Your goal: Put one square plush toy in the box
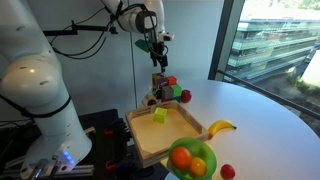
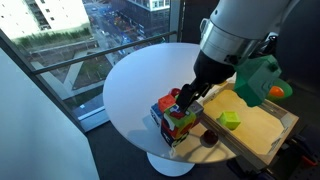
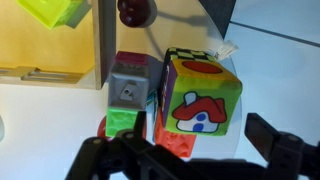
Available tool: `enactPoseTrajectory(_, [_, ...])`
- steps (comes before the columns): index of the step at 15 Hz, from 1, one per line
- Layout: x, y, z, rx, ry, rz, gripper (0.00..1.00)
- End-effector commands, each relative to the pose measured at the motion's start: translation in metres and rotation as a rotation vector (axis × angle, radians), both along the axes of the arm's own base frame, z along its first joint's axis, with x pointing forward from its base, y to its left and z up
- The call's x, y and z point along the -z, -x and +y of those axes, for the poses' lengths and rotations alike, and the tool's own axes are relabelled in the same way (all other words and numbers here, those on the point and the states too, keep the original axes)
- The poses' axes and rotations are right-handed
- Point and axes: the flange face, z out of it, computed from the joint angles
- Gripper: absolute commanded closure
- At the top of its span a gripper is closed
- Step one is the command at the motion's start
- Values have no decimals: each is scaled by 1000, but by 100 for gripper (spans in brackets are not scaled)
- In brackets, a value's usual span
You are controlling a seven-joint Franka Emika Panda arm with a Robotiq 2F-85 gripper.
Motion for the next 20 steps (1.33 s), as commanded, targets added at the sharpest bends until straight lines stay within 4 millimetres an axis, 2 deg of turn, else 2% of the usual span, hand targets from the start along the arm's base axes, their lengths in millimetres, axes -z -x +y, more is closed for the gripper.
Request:
enactPoseTrajectory(1, [10, -17, 10, 22, -14, -13, 0])
enactPoseTrajectory(10, [52, -31, 24, 19, -42, 29, 0])
enactPoseTrajectory(11, [55, -31, 24, 20, -42, 36, 7])
enactPoseTrajectory(12, [58, -32, 24, 18, -40, 43, 26])
enactPoseTrajectory(15, [55, -35, 24, 28, -41, 42, 49])
enactPoseTrajectory(16, [53, -36, 23, 32, -42, 41, 51])
enactPoseTrajectory(20, [38, -36, 19, 56, -53, 38, 74])
